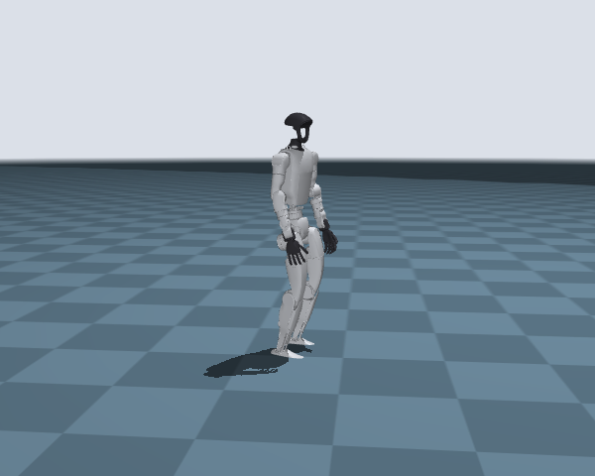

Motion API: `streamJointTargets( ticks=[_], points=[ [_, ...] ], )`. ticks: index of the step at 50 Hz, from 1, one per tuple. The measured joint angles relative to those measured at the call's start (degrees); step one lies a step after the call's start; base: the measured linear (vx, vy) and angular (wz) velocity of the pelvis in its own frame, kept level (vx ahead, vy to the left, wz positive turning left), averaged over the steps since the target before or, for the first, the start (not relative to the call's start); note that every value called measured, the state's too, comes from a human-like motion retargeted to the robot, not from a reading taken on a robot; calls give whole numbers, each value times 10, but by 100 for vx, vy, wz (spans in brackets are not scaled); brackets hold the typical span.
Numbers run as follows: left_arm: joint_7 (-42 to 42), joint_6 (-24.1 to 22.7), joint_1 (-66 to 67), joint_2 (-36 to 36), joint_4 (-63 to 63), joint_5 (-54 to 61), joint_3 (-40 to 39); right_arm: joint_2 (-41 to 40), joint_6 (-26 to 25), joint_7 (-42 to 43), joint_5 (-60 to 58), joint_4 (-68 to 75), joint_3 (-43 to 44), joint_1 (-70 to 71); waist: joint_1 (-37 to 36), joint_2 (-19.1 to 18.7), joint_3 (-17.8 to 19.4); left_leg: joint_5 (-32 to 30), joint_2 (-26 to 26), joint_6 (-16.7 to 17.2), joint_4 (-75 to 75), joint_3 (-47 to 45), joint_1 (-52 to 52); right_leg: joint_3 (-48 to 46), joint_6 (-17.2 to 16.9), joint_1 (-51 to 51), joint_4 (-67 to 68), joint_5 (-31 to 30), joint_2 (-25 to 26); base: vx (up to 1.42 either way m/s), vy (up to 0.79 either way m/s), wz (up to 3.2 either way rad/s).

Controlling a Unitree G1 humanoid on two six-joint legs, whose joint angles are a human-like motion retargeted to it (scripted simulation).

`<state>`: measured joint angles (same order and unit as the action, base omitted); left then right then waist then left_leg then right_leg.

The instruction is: Walk

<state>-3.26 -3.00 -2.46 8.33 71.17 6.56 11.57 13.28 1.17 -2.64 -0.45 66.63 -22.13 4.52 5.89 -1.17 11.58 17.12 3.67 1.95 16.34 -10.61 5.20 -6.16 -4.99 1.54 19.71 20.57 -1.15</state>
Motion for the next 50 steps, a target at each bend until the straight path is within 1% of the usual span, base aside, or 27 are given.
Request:
streamJointTargets(
  ticks=[15, 50],
  points=[
    [4, 3, 4, -10, 1, -4, 0, 8, -1, -2, 0, 13, 0, -5, 1, 6, -4, -8, -11, -8, -28, -2, 23, 2, -3, 10, 4, -1, -9, 0, 0, 0],
    [2, 3, 1, -12, 1, -13, -10, 11, 0, -2, -13, 11, 0, -7, -4, 7, -1, -5, -9, -12, -18, -2, 20, 5, -3, 25, -27, -18, -5, 0, 0, 0]
  ],
)
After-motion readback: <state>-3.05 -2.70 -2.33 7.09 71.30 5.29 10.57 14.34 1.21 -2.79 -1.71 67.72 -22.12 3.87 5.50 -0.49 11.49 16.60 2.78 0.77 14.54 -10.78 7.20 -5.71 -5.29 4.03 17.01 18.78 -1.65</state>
